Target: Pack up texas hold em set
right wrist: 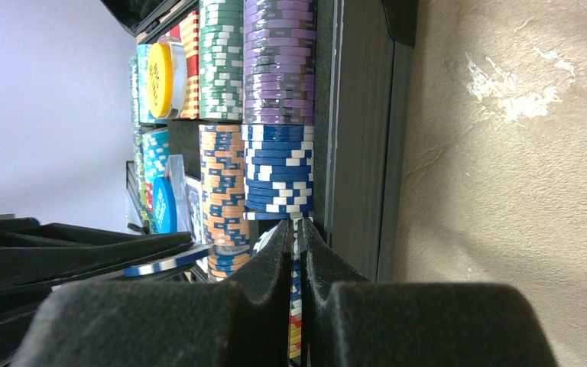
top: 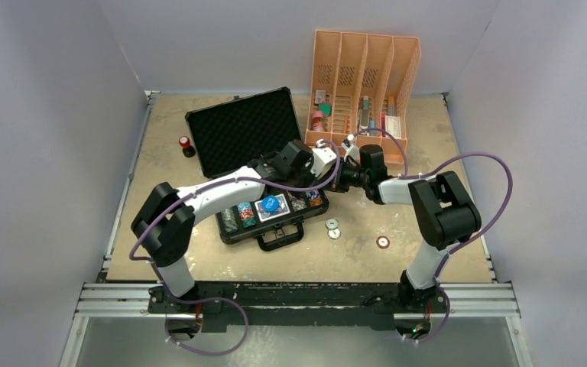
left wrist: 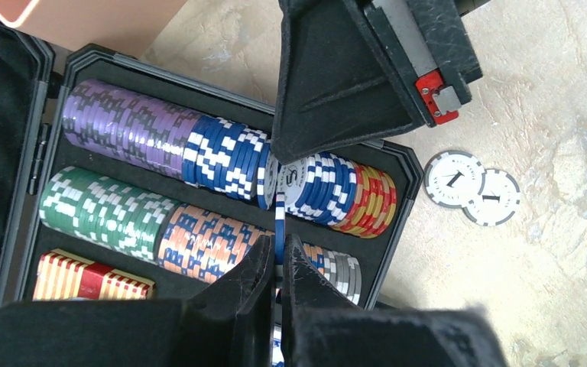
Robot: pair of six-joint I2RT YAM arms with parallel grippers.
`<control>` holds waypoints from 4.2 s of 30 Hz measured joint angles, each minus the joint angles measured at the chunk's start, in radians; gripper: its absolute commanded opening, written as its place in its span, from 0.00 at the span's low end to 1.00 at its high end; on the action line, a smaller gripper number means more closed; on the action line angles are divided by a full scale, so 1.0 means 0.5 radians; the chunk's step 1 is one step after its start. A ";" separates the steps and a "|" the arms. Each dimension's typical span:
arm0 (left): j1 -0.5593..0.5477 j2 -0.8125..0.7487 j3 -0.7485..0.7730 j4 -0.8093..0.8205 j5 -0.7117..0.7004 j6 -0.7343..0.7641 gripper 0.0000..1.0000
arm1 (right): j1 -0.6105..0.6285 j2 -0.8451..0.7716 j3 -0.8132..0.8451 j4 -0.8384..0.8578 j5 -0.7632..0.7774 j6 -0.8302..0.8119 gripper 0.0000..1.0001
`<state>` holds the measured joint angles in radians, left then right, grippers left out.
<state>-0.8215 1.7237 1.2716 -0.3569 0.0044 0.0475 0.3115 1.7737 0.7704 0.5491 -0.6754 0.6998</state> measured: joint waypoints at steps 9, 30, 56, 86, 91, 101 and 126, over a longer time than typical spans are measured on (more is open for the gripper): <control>0.000 0.159 0.014 0.012 -0.082 -0.019 0.10 | 0.005 -0.021 0.000 -0.026 0.018 0.003 0.16; -0.009 0.034 0.034 0.044 -0.188 -0.113 0.40 | -0.037 -0.751 -0.087 -0.613 0.591 -0.050 0.44; -0.009 -1.496 -0.728 0.276 -1.019 -0.919 0.65 | 0.720 -0.836 -0.031 -1.735 1.719 -0.057 0.76; -0.022 -1.530 -0.738 0.260 -1.106 -0.965 0.66 | 0.856 -0.472 0.097 -1.737 1.883 -0.095 0.42; -0.022 -1.516 -0.738 0.260 -1.115 -0.965 0.66 | 0.856 -0.561 0.097 -1.830 1.852 -0.095 0.43; -0.022 -1.482 -0.738 0.254 -1.118 -0.965 0.66 | 0.856 -0.599 0.097 -1.829 1.762 -0.102 0.44; -0.022 -1.447 -0.738 0.213 -1.118 -0.964 0.67 | 0.874 -0.584 0.040 -1.849 1.679 -0.108 0.57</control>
<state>-0.8326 1.0004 0.9028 -0.2504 -0.5545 -0.4347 0.7483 1.4818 0.7902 -0.3756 0.1642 0.6460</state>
